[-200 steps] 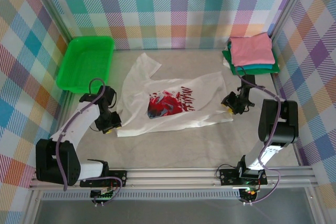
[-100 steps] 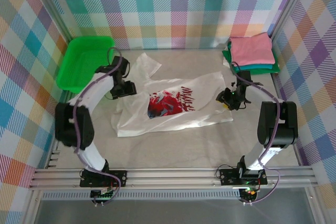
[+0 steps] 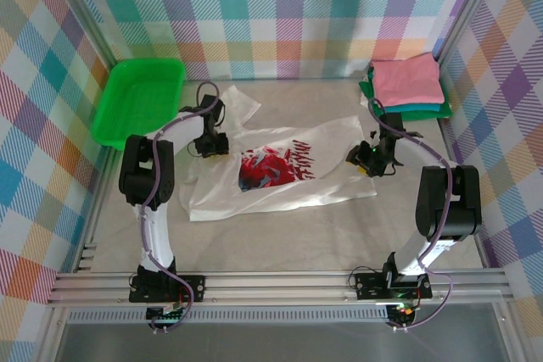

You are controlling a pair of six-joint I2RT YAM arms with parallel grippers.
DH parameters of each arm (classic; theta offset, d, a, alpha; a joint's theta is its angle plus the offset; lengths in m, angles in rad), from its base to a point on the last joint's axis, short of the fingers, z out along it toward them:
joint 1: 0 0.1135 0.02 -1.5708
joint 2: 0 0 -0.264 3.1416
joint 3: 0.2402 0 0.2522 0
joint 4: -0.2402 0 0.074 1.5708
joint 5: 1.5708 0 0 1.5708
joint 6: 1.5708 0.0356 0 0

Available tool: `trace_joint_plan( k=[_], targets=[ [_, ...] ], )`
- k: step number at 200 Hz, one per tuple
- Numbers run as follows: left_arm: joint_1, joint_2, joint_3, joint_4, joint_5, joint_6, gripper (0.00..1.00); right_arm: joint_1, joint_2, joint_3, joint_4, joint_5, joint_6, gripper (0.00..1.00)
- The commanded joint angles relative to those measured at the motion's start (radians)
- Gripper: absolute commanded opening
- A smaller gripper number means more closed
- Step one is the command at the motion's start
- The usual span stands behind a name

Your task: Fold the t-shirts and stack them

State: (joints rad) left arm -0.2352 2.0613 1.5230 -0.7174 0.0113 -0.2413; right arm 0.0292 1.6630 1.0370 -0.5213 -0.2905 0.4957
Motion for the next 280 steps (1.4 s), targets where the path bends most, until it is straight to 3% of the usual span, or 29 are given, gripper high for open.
trace_joint_plan(
  k=[1, 11, 98, 153, 171, 185, 191, 207, 224, 243, 280],
  targets=[
    [-0.013, -0.009, 0.032, 0.016, 0.006, 0.009, 0.1, -0.001, -0.011, 0.032, -0.024, -0.022, -0.021, 0.43],
    [-0.013, -0.023, 0.044, 0.009, -0.005, 0.003, 0.0, -0.001, -0.013, 0.034, -0.026, -0.021, -0.022, 0.43],
    [-0.019, -0.071, 0.248, -0.197, -0.169, 0.008, 0.0, -0.002, -0.019, 0.04, -0.071, 0.073, -0.02, 0.43],
    [-0.019, -0.012, 0.245, -0.146, -0.213, 0.033, 0.0, -0.001, -0.013, 0.038, -0.066, 0.087, -0.008, 0.43],
    [-0.019, 0.028, 0.28, -0.147, -0.195, 0.057, 0.06, -0.001, -0.001, 0.041, -0.065, 0.099, -0.009, 0.43],
    [-0.021, 0.051, 0.312, -0.149, -0.195, 0.071, 0.33, -0.001, 0.009, 0.049, -0.073, 0.113, -0.015, 0.43],
    [-0.023, 0.054, 0.327, -0.161, -0.195, 0.073, 0.39, -0.001, 0.012, 0.052, -0.074, 0.119, -0.02, 0.44],
    [-0.045, -0.01, 0.301, -0.142, -0.221, 0.073, 0.42, -0.002, 0.011, 0.059, -0.077, 0.139, -0.022, 0.45],
    [-0.083, -0.115, 0.235, -0.117, -0.244, 0.036, 0.51, -0.001, 0.022, 0.078, -0.097, 0.182, -0.024, 0.47],
    [-0.138, -0.211, 0.15, -0.12, -0.262, -0.022, 0.52, -0.001, 0.073, 0.12, -0.132, 0.187, -0.046, 0.48],
    [-0.192, -0.426, -0.185, -0.027, -0.256, -0.176, 0.52, 0.011, 0.113, 0.121, -0.144, 0.22, -0.05, 0.47]
  ],
)
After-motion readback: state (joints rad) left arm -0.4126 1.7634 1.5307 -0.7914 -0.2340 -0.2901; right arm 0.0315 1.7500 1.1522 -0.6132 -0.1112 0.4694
